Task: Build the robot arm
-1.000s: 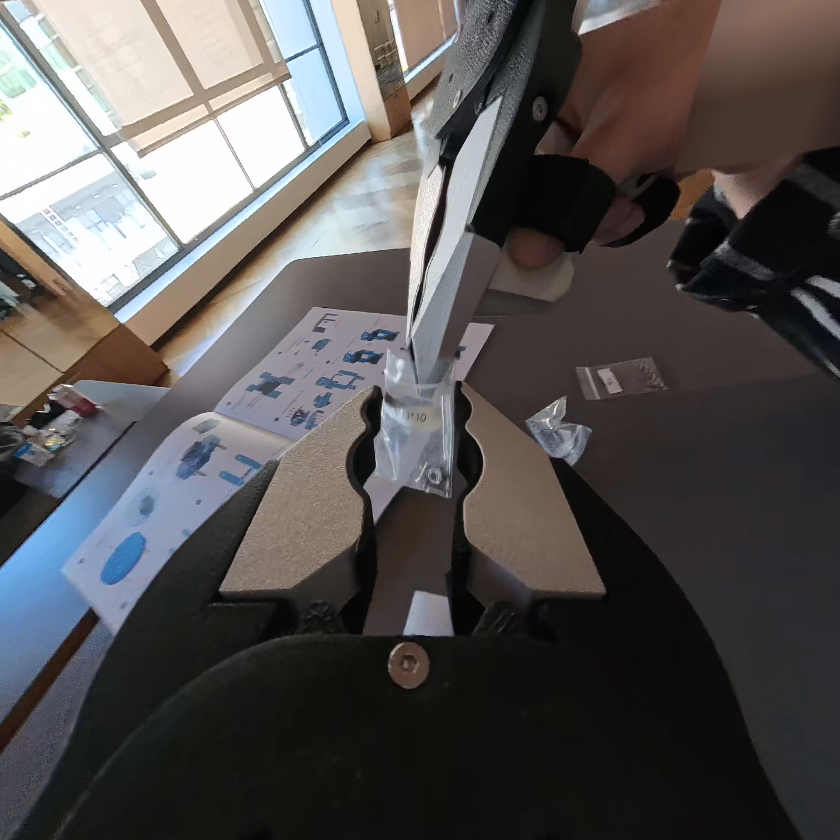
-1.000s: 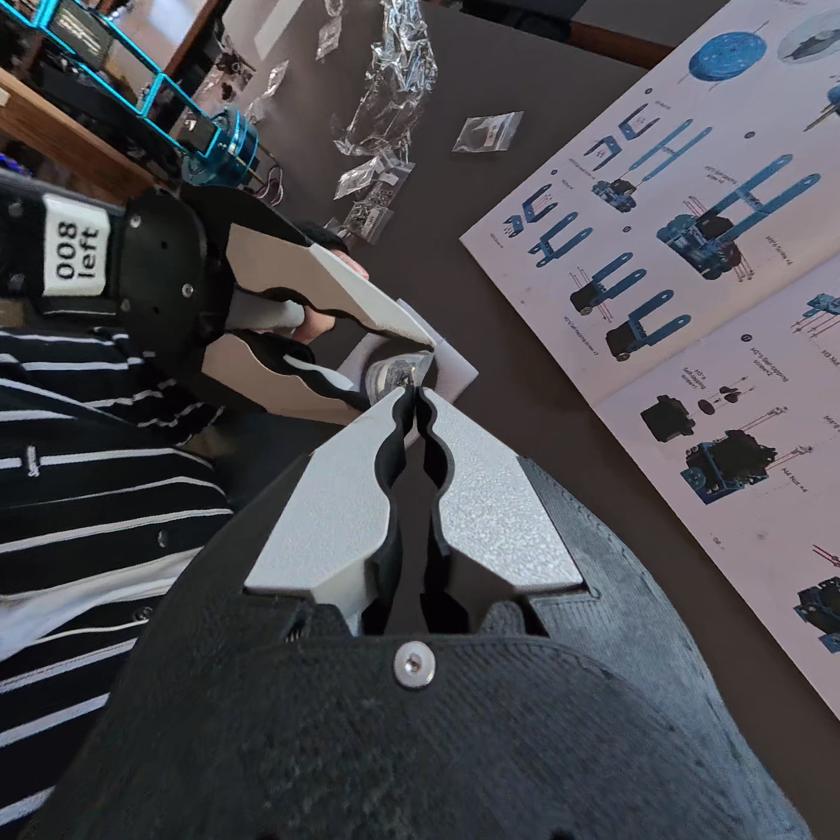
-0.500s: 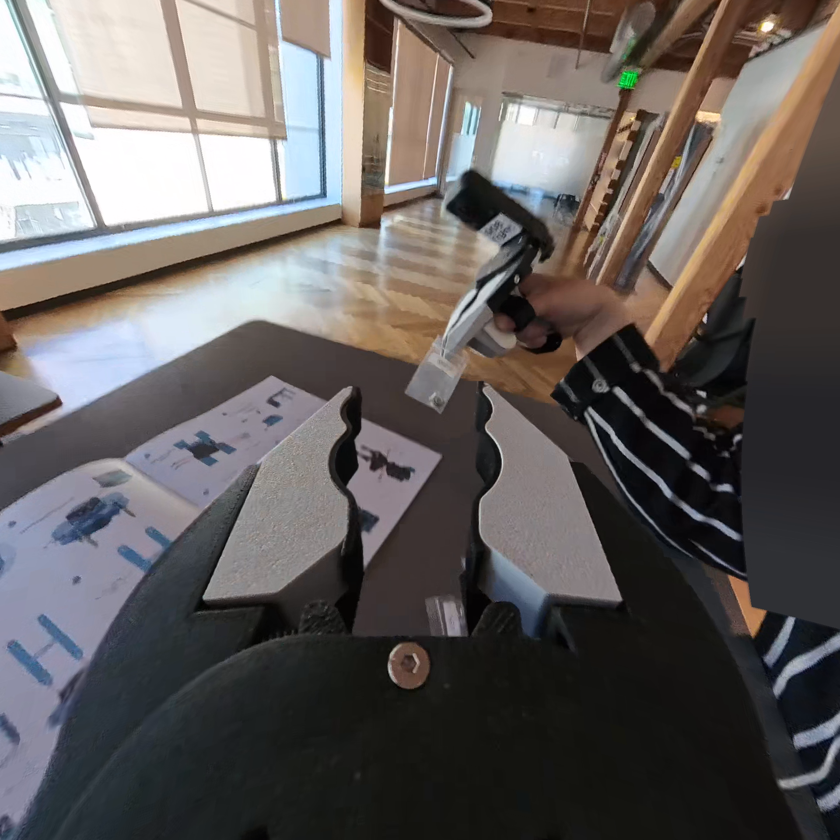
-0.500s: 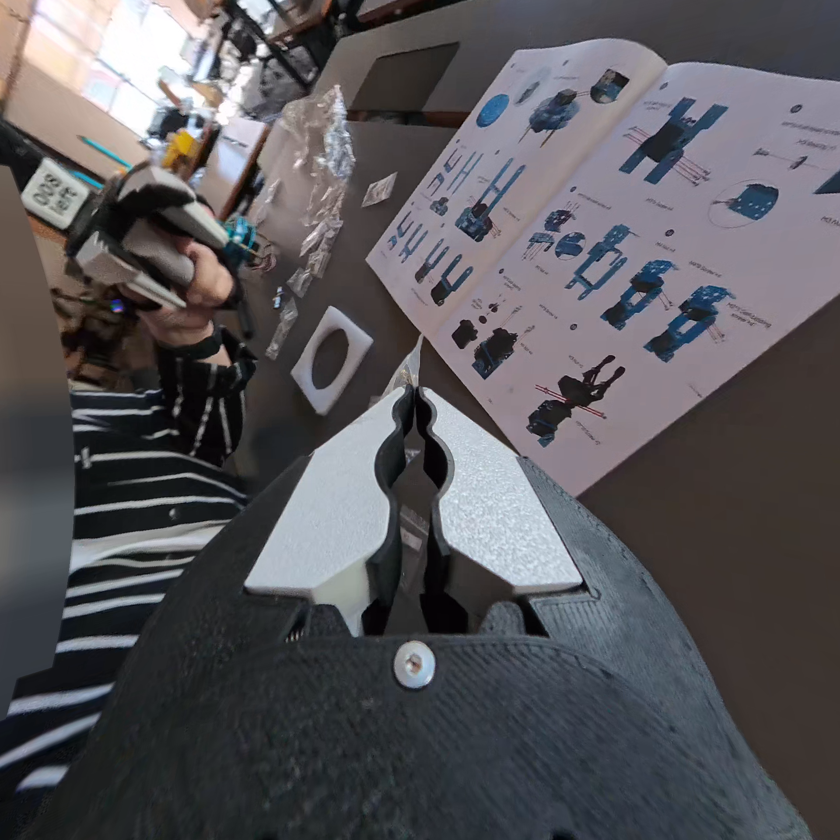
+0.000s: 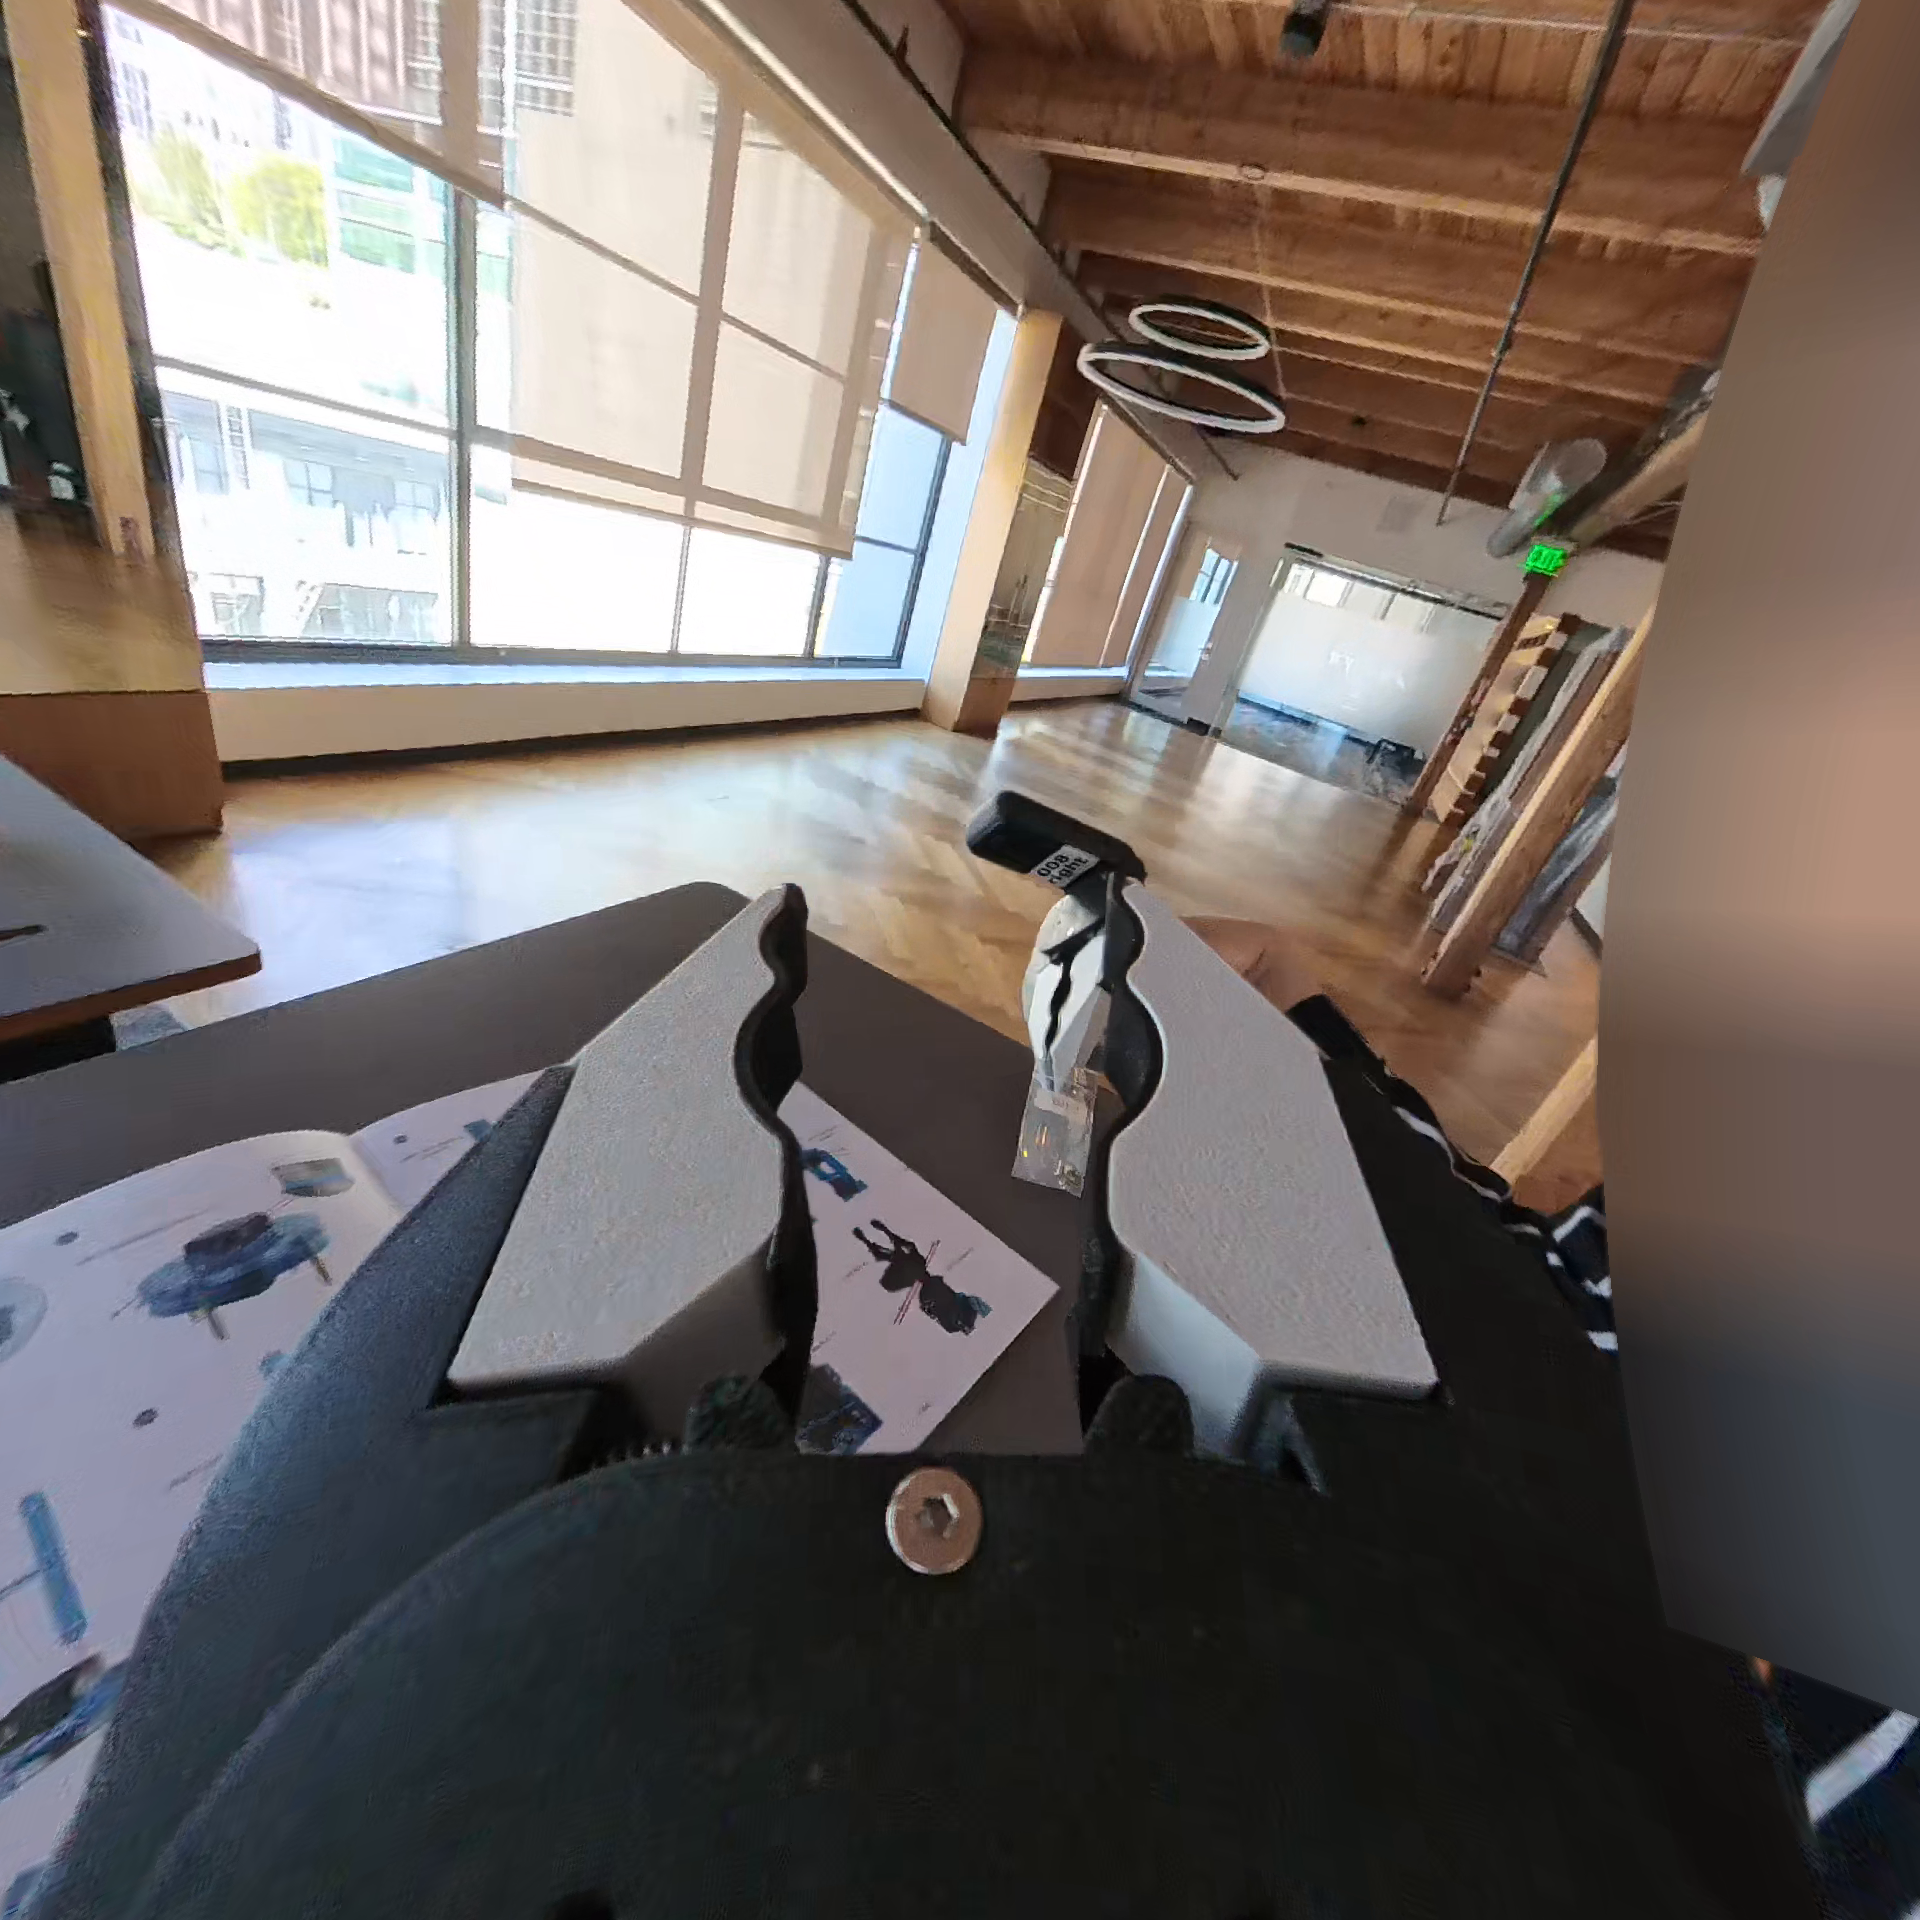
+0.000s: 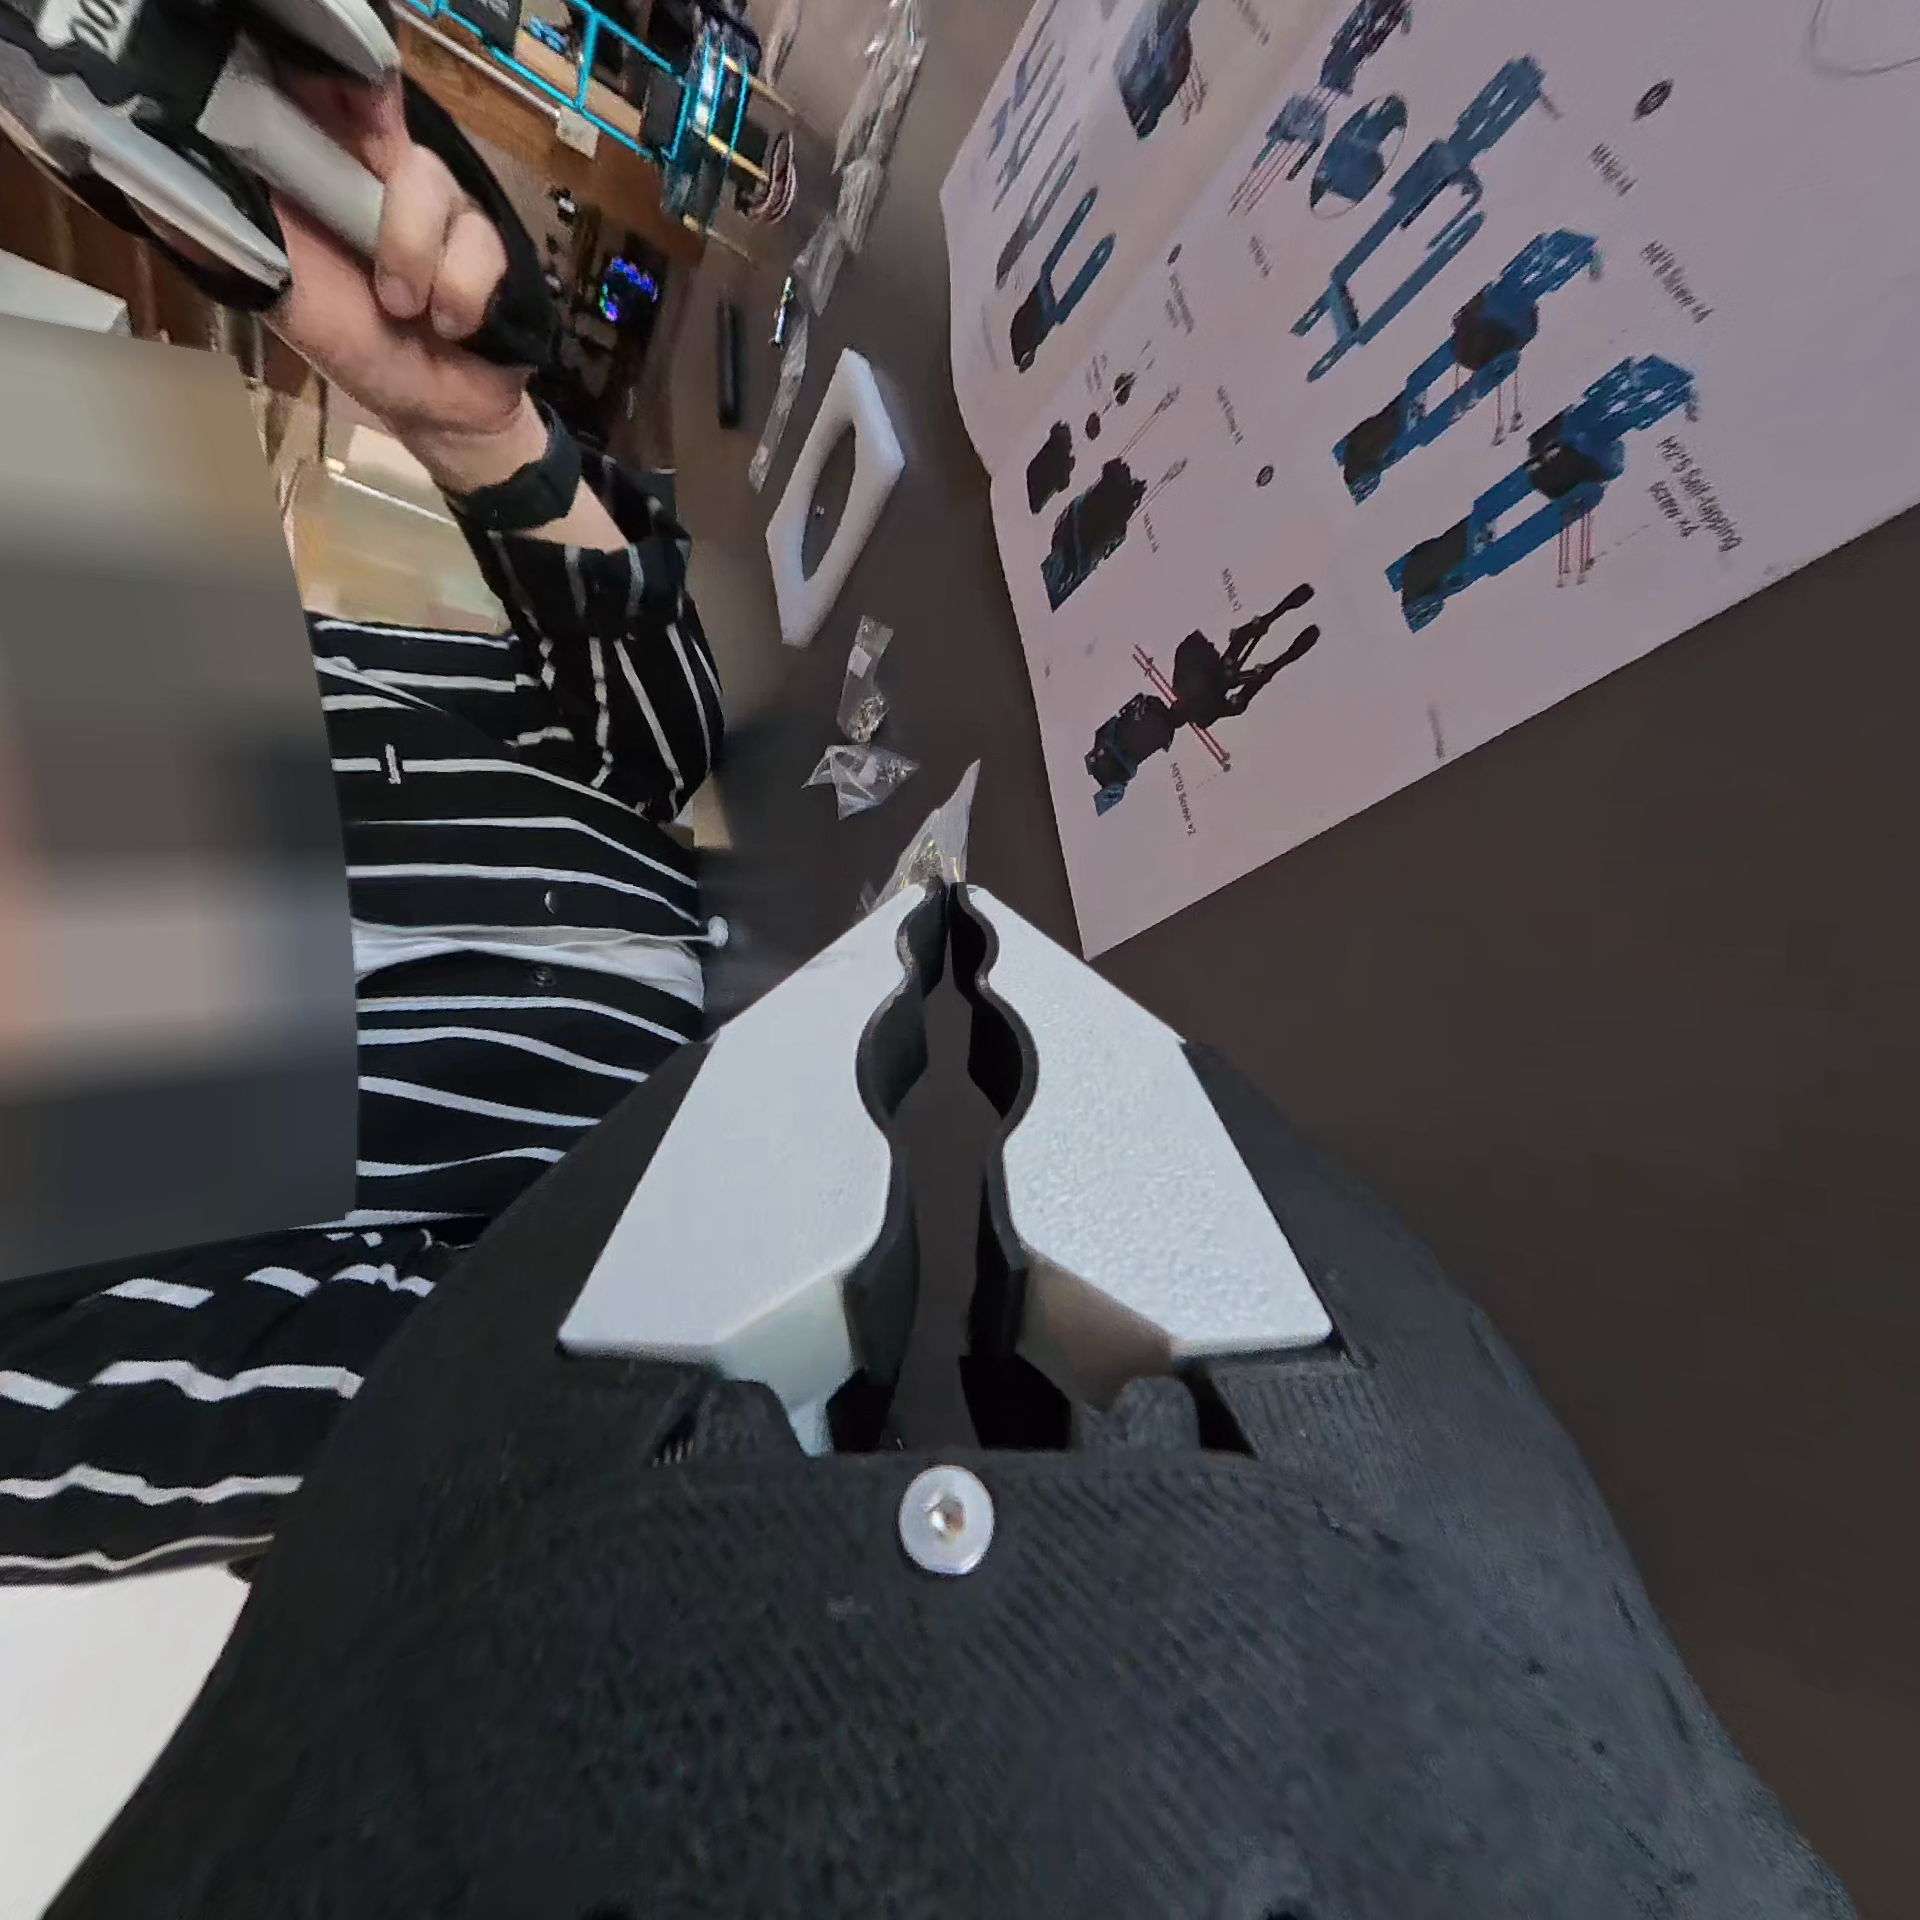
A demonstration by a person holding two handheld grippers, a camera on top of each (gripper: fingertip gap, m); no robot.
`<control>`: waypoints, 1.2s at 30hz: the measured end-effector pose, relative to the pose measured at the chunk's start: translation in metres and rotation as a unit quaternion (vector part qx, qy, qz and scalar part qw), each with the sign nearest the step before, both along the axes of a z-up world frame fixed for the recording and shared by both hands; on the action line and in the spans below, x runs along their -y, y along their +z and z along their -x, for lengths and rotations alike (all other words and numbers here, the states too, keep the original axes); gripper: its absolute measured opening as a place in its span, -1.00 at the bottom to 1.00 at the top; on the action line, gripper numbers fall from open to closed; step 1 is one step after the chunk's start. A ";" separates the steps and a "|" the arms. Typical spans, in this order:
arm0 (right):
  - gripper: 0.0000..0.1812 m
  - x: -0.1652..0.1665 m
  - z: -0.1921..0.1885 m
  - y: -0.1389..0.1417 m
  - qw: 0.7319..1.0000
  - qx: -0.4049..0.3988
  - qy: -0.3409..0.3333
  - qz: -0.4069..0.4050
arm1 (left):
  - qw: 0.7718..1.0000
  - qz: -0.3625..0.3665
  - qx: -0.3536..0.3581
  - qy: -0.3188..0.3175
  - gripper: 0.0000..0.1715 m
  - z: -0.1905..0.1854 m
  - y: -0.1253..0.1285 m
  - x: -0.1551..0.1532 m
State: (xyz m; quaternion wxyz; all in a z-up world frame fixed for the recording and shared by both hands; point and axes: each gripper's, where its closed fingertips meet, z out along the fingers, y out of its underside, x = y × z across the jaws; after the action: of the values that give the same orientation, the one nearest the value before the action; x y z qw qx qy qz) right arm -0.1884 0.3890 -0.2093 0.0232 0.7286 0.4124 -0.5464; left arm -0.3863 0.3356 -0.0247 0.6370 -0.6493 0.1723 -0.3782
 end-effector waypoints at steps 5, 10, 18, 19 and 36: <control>-1.00 -0.002 0.000 -0.008 1.000 -0.009 0.001 0.024 | 0.999 -0.027 0.024 0.023 -0.35 0.022 0.029 0.020; -1.00 -0.002 0.006 -0.017 0.999 0.004 0.010 0.046 | 0.998 -0.023 0.034 0.057 -0.37 0.040 0.039 0.028; -1.00 0.001 0.001 -0.008 1.000 -0.003 0.008 0.027 | 0.995 -0.020 0.029 0.091 -0.35 0.052 0.042 0.027; -1.00 0.002 0.000 -0.009 1.000 0.001 0.010 0.023 | 0.995 -0.016 0.024 0.094 -0.34 0.051 0.040 0.026; -1.00 0.019 0.004 0.000 0.997 0.053 0.034 -0.039 | 0.995 0.051 -0.012 0.089 -0.29 0.043 0.016 0.019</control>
State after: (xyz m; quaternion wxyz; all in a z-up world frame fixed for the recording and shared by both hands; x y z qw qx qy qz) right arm -0.1921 0.3704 -0.2089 0.0354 0.7421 0.4562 -0.4898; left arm -0.4292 0.3167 -0.0091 0.6317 -0.6983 0.1017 -0.3209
